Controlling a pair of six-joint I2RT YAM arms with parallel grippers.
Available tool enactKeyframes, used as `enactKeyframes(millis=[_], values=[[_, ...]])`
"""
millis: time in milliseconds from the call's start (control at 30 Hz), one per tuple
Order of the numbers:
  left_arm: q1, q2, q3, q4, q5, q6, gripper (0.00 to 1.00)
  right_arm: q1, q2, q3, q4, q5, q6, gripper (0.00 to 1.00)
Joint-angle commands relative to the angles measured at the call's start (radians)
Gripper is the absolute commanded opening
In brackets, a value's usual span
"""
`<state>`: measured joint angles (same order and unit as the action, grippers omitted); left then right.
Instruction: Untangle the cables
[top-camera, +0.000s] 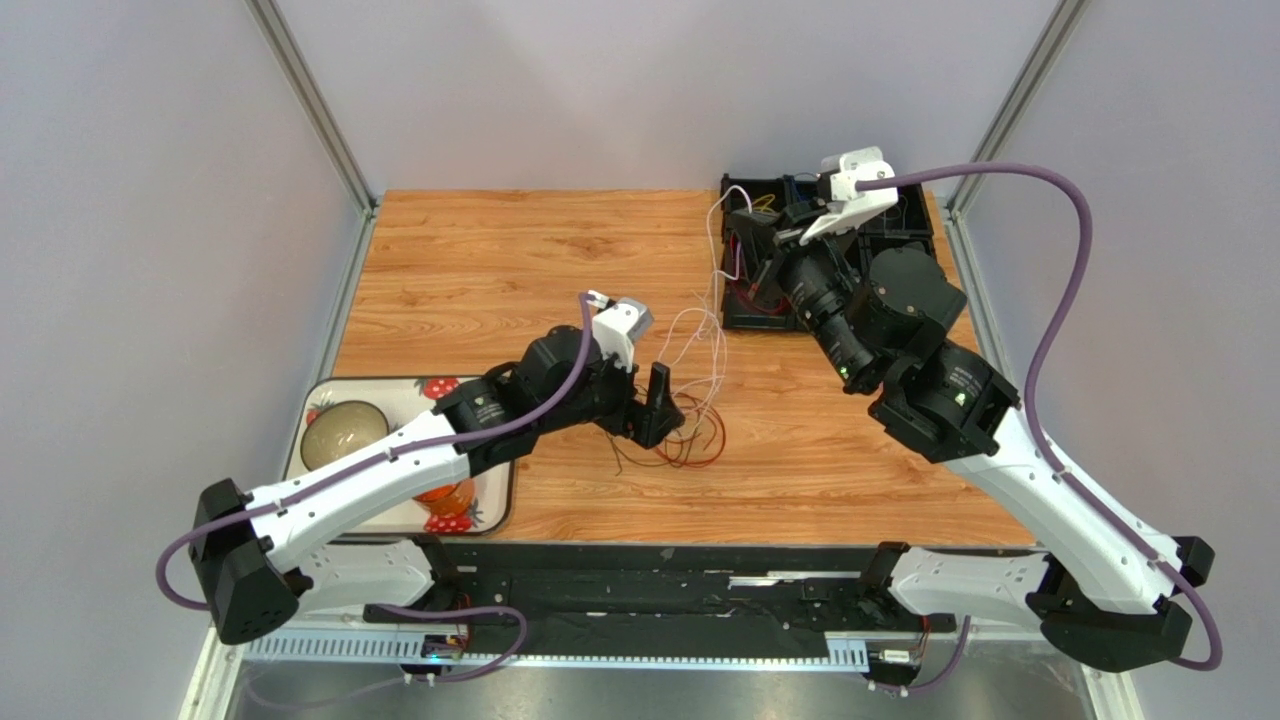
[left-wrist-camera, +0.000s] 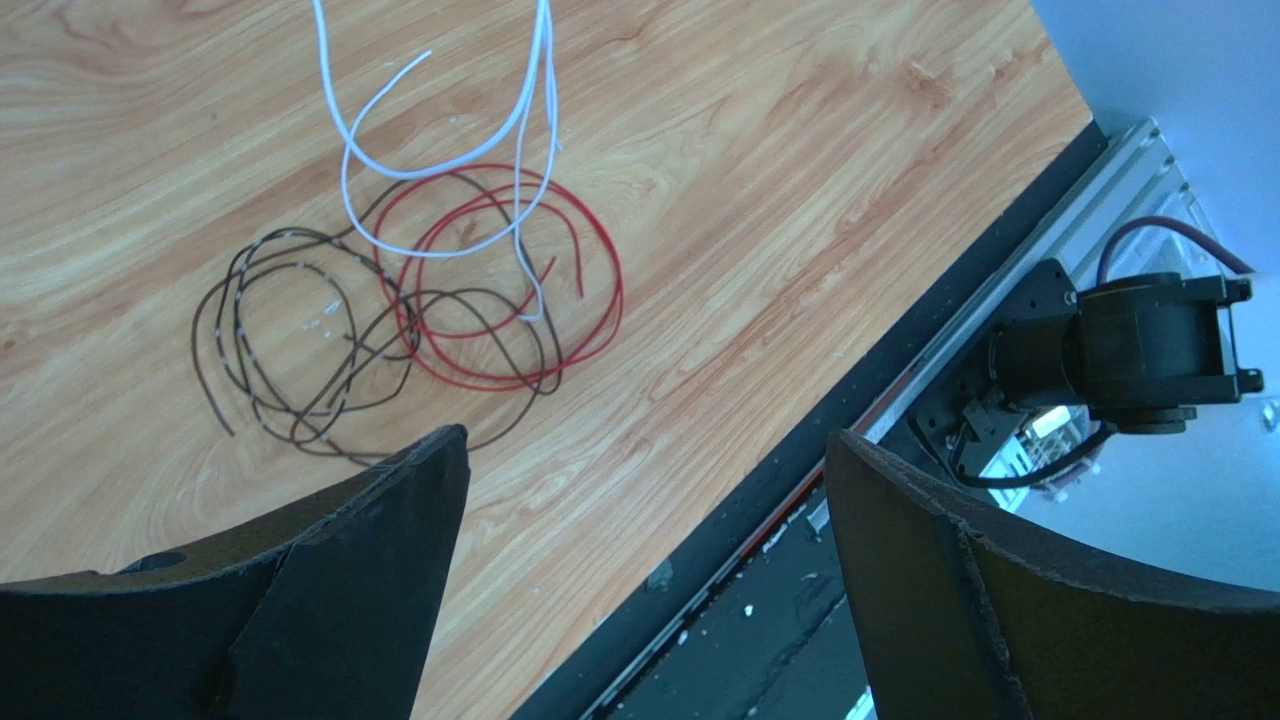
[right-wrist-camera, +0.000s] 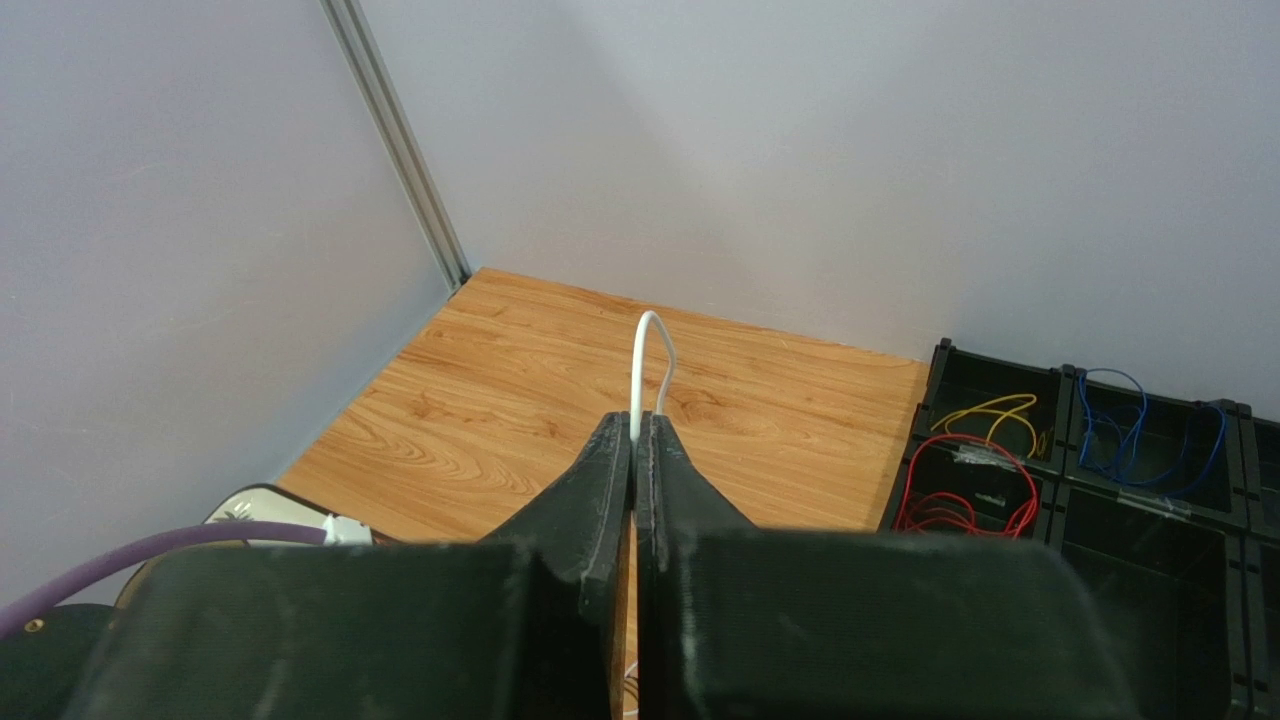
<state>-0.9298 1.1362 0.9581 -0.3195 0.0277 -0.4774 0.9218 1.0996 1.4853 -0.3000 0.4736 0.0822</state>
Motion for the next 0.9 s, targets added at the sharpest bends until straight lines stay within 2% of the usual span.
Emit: enactKeyframes(millis=[0, 200, 300, 333, 433, 567, 600, 633, 667, 733, 867], values=[[-0.02, 0.059, 0.097, 0.094, -0.064, 0.08, 0.96, 0.005, -0.029, 0.001, 0.006, 0.023, 0.007, 0.0], [-0.049, 0.178, 0.209, 0.071, -0.138, 0.149, 0.95, 0.006, -0.046, -0.011, -0.008, 0.028, 0.005, 0.0], [-0.053, 0.243, 0.254, 0.063, -0.144, 0.149, 0.88, 0.005, -0.052, -0.01, -0.008, 0.031, -0.001, 0.0], [-0.055, 0.256, 0.264, 0.06, -0.156, 0.148, 0.8, 0.005, -0.055, -0.01, -0.008, 0.031, -0.002, 0.0], [-0.058, 0.304, 0.313, 0.024, -0.143, 0.138, 0.68, 0.005, -0.063, -0.007, -0.011, 0.033, -0.007, 0.0], [-0.084, 0.353, 0.349, 0.011, -0.146, 0.149, 0.66, 0.005, -0.069, -0.007, -0.017, 0.03, -0.009, 0.0], [-0.089, 0.361, 0.355, 0.01, -0.149, 0.154, 0.61, 0.005, -0.072, -0.007, -0.018, 0.033, -0.009, 0.0], [-0.092, 0.369, 0.361, 0.004, -0.159, 0.157, 0.45, 0.005, -0.072, -0.007, -0.018, 0.031, -0.009, 0.0], [-0.095, 0.382, 0.379, -0.018, -0.164, 0.158, 0.35, 0.005, -0.072, -0.007, -0.018, 0.031, -0.009, 0.0], [-0.096, 0.395, 0.402, -0.052, -0.192, 0.148, 0.0, 0.005, -0.073, -0.007, -0.016, 0.034, -0.012, 0.0], [-0.113, 0.309, 0.418, -0.089, -0.23, 0.138, 0.0, 0.005, -0.072, -0.005, -0.016, 0.039, -0.027, 0.0]])
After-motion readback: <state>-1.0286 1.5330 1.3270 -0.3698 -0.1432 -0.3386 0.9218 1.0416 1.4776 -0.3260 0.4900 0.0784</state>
